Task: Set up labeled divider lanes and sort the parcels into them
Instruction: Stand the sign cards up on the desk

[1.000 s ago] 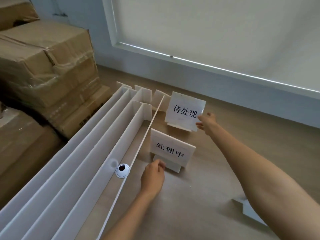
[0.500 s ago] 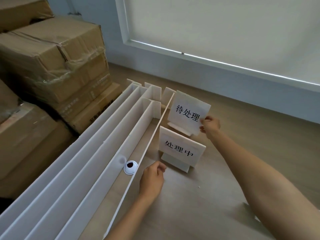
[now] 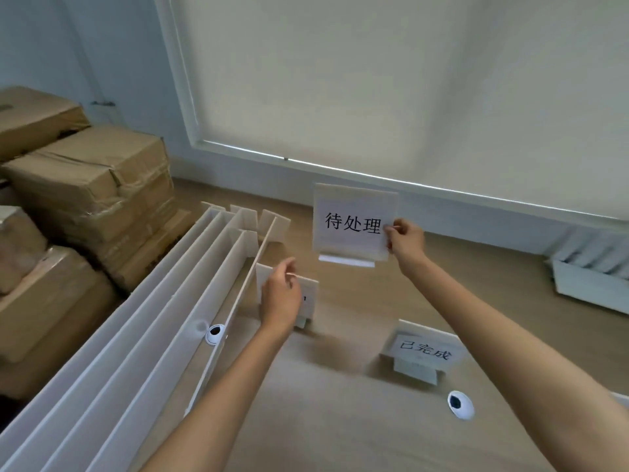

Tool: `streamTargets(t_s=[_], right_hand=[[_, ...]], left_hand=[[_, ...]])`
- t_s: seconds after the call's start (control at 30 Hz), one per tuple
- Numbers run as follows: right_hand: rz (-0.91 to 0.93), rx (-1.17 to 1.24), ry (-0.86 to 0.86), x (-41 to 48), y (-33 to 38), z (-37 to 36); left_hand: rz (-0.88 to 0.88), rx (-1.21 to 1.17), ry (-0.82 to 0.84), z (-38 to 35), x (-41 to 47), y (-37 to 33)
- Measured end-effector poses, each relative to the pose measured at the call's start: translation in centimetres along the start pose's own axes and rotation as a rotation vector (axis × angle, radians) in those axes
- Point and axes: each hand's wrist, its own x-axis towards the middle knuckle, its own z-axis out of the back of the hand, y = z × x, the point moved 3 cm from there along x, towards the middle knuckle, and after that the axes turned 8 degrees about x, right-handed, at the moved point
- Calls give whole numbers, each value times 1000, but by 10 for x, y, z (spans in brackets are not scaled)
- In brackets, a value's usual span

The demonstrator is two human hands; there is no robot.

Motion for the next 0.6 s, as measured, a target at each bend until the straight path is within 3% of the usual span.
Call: streamTargets(t_s=[0.27,0.43,0.6], right_hand=[[37,91,55,-129,40,151],[93,99,-126,-198,38,294],[149,-79,-287,-258,26,449]], left_hand=[[-141,-24,100,-28,-115,-122],[-219,14,102,-76,-228,-181],[-242,-61,223,-157,-344,-235]])
